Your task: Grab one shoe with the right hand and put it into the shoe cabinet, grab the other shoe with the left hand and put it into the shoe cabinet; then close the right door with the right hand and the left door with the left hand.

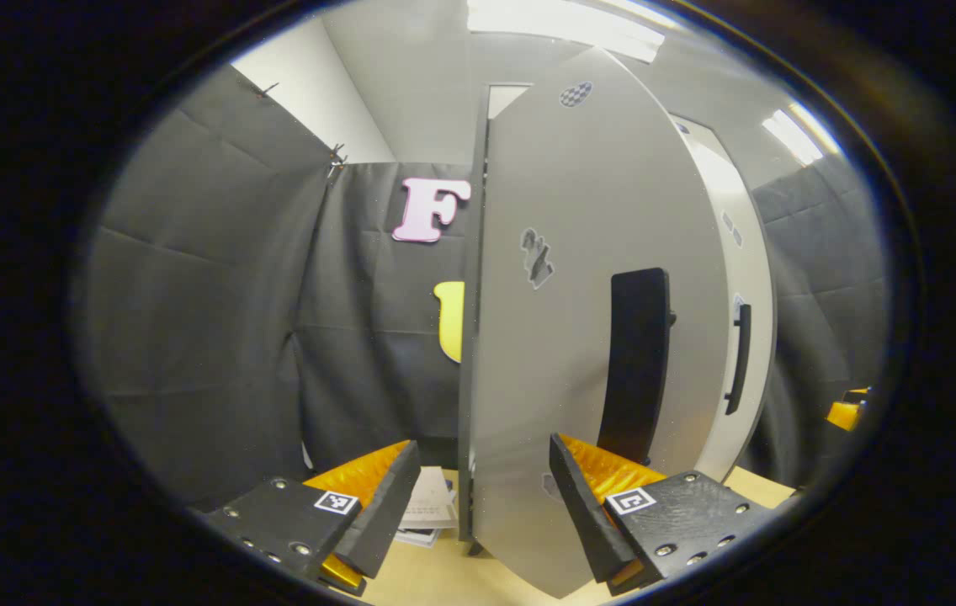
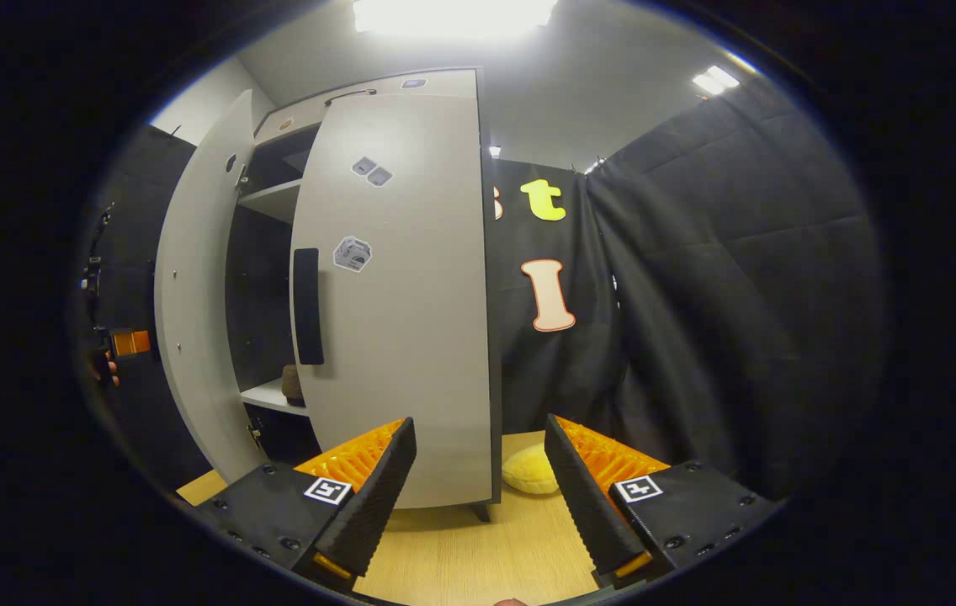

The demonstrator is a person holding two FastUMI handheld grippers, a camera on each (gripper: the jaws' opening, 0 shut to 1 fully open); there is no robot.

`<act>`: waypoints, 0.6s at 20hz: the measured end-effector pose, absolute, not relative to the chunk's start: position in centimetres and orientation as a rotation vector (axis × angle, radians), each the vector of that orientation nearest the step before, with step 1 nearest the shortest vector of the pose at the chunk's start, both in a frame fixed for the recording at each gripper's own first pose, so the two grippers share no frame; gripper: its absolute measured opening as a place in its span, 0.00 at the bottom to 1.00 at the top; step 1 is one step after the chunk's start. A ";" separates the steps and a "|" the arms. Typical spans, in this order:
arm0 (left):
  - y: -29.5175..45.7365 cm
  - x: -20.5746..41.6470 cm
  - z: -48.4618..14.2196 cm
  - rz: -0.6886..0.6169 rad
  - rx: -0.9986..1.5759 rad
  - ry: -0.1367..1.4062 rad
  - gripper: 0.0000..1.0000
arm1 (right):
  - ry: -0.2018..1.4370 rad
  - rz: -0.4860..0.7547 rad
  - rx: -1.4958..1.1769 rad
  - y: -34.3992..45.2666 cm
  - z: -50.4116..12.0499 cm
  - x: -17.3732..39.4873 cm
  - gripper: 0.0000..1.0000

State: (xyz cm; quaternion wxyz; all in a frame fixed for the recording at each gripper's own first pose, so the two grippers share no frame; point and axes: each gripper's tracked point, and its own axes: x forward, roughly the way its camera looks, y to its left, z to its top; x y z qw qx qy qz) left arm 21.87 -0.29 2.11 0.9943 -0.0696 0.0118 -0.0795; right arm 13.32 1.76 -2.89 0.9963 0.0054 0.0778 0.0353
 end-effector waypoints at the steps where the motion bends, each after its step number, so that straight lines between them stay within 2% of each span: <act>1: -1.3 22.2 2.0 -0.178 -0.145 0.026 0.94 | 0.158 0.068 0.012 1.8 -2.9 13.2 0.98; 8: -7.3 25.3 0.7 -0.251 -0.133 0.058 0.94 | 0.164 0.059 0.006 2.0 -2.9 13.0 0.98; 9: -7.4 26.1 0.5 -0.245 -0.128 0.061 0.90 | 0.164 0.058 0.005 2.1 -2.9 13.0 0.98; 10: -7.5 26.4 0.5 -0.243 -0.132 0.065 0.90 | 0.164 0.059 0.005 2.2 -2.9 13.0 0.94; 12: -7.7 26.5 0.2 -0.249 -0.149 0.072 0.94 | 0.167 0.061 0.009 2.1 -2.9 13.3 0.98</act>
